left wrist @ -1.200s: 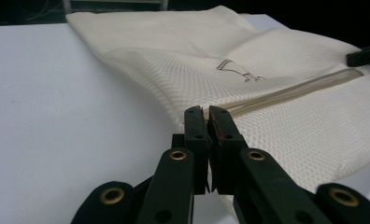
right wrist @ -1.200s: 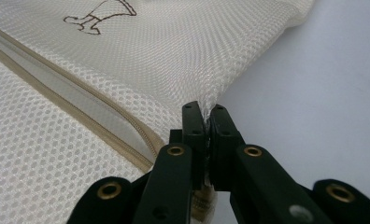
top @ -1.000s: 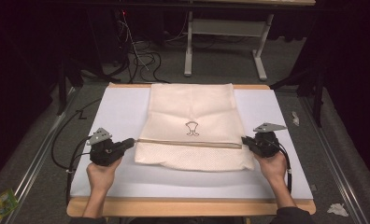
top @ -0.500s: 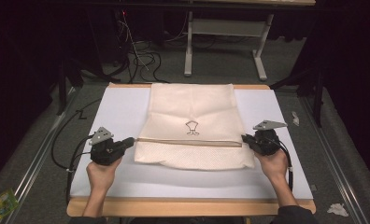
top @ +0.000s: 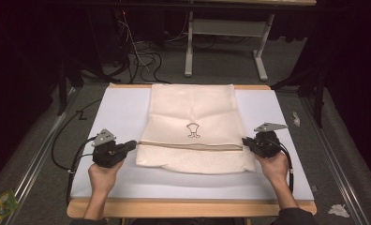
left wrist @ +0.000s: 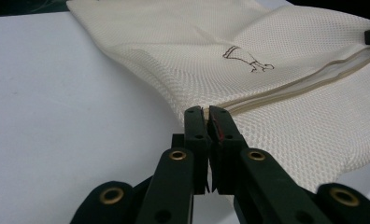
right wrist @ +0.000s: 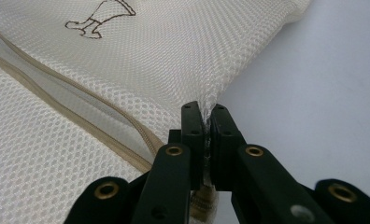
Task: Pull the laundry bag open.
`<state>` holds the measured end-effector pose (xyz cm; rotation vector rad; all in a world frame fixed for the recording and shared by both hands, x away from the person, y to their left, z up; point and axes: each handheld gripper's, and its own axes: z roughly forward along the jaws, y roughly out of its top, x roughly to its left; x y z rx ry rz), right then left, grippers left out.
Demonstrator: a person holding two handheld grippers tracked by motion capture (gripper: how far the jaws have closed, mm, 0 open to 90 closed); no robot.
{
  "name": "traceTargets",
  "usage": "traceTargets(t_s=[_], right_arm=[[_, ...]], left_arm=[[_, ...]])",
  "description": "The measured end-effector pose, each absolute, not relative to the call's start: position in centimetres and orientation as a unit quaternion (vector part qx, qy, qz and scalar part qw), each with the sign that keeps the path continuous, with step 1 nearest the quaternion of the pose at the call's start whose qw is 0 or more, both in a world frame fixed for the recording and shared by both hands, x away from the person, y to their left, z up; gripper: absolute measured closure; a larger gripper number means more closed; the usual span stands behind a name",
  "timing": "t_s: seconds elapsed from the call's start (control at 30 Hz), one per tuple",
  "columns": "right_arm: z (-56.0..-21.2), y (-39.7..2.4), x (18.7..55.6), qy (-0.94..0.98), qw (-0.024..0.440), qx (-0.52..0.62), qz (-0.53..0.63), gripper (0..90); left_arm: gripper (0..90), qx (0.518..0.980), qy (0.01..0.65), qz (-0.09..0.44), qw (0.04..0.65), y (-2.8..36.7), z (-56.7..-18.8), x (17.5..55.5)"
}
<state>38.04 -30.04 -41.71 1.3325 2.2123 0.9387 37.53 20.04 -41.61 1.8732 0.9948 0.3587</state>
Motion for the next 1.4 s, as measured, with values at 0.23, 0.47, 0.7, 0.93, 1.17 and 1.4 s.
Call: traceTargets(t_s=[0.23,0.47,0.7,0.93,1.17,1.4], right_arm=[[-42.6,-30.0,37.9,0.79,0.19,0.48,0.33,86.7],[-43.1,-30.0,37.8,0.791,0.188,0.481,0.329,86.1],[-43.9,-30.0,37.7,0.79,0.184,0.485,0.328,85.2],[-44.3,-30.0,37.7,0.789,0.18,0.488,0.327,85.0],[-44.6,-30.0,37.6,0.788,0.181,0.488,0.329,84.1],[-44.9,-30.0,37.4,0.787,0.18,0.49,0.328,82.6]], left_arm=[[86.9,0.775,0.406,0.151,0.46,19.7,-42.0,37.4],[86.7,0.786,0.405,0.161,0.439,19.3,-42.3,37.2],[86.6,0.797,0.405,0.163,0.418,18.9,-42.8,37.2],[86.3,0.799,0.404,0.173,0.41,18.7,-43.1,37.2],[86.3,0.799,0.405,0.177,0.408,18.6,-43.5,37.1],[85.9,0.8,0.409,0.175,0.402,18.4,-43.6,37.1]])
